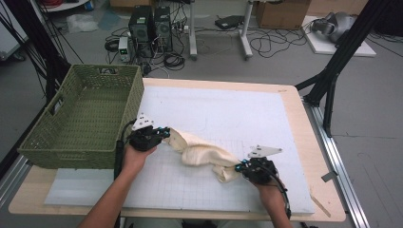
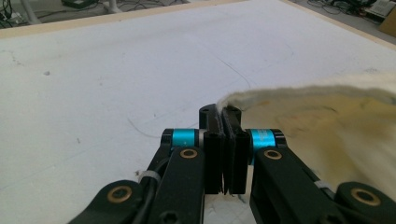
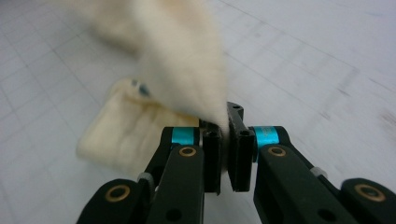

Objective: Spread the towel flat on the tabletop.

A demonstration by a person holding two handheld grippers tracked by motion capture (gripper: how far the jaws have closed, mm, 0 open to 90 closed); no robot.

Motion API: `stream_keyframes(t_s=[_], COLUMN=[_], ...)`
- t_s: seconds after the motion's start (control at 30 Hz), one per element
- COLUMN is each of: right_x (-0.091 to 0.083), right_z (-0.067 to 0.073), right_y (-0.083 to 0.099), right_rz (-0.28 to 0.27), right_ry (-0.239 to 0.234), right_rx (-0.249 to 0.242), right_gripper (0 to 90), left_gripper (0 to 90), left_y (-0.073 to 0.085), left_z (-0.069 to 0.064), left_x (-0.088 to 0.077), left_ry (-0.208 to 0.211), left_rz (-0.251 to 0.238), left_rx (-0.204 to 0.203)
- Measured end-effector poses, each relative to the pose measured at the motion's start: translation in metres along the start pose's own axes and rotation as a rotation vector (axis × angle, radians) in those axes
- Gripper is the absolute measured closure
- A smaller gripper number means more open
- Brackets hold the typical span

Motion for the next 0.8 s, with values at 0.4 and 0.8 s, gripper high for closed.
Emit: stream_keyframes(t_s=[0.4,0.8], right_x=[-0.035,-0.050], right_z=[-0.022,-0.045], right_y=[-0.011,0.009], right_rz=[-0.163,-0.120], right_ry=[0.098,0.138], right_rx=[-0.007,-0.020], right_gripper=[46.2,44.4], left_gripper=[87.5,87.6], left_y=[0.001,0.002], left_z=[0.000,0.006], left_x=[0.020,0.018], left_ry=[-0.026,-0.044], left_rz=[0.027,0.034], left_rx=[0.014,0.009])
Point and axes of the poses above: each handheld gripper's, and its own axes: x roughly forward along the jaws, y roughly out of its underside, z roughly to its left, the point moved 6 cm from there along x, roughly forward along the jaws, and after that the axes turned 10 degrees about y, right-handed, at the moved point
